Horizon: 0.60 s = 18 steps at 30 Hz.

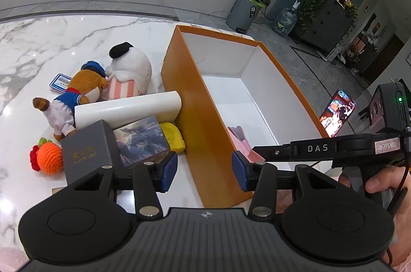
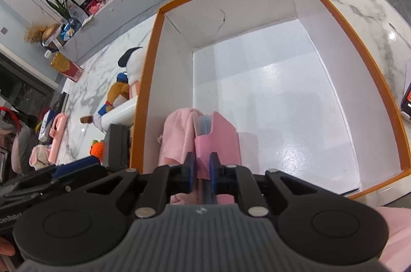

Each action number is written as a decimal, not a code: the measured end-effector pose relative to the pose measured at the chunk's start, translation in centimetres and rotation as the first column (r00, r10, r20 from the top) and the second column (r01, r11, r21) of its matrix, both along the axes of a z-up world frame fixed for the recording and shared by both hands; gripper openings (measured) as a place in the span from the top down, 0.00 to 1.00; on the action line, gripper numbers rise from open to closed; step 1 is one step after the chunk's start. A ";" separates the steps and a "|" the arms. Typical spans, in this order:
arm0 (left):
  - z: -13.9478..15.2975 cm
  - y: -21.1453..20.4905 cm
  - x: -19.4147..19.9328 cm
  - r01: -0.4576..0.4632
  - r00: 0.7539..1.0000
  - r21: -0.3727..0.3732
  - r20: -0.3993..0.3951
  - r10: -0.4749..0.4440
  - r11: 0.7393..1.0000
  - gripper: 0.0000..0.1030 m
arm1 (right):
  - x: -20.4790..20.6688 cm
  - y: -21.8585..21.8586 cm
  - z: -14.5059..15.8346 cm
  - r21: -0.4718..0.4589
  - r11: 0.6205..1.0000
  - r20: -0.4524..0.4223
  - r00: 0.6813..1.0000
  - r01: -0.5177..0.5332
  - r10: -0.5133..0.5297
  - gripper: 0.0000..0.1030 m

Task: Organize objects
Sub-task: 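Release the pink wallet inside the box with the right gripper while the left returns to the table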

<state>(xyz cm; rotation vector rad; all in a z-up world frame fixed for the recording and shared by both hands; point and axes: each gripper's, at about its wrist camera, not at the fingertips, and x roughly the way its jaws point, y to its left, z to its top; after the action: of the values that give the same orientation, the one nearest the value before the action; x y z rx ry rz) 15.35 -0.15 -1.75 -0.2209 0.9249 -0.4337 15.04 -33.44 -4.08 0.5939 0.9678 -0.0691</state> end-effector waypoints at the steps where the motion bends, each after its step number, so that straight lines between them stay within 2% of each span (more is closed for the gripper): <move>1: 0.1 0.1 -0.2 -0.001 1.000 -0.001 0.002 0.001 1.000 0.48 | 0.0 -0.1 -0.1 -0.001 1.000 -0.003 1.000 0.004 -0.004 0.86; 6: 0.4 0.2 -0.4 -0.010 1.000 -0.001 0.010 0.010 1.000 0.48 | 0.1 -0.1 -0.3 -0.013 1.000 -0.004 1.000 0.000 0.000 0.85; 8: 0.4 0.2 -0.4 -0.010 1.000 0.002 0.011 0.010 1.000 0.48 | 0.4 0.3 -0.4 -0.039 0.999 -0.012 1.000 -0.018 0.017 0.82; 12: 0.5 0.2 -0.5 -0.009 1.000 0.008 0.011 0.009 1.000 0.48 | 0.5 1.4 -0.3 -0.120 0.991 -0.012 0.998 -0.062 0.061 0.85; 15: 0.4 0.3 -0.5 -0.010 1.000 0.011 0.010 0.010 1.000 0.48 | 0.7 3.3 0.5 -0.286 0.949 -0.027 0.991 -0.132 0.129 0.89; 18: 0.4 0.4 -0.6 -0.014 1.000 0.009 0.007 0.014 1.000 0.48 | 0.9 5.0 0.7 -0.430 0.883 -0.054 0.981 -0.190 0.185 0.91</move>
<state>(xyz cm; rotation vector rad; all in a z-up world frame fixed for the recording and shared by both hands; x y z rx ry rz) 14.80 0.25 -1.37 -0.2169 0.9180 -0.4170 15.98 -28.42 -3.39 0.0859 0.9779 -0.1122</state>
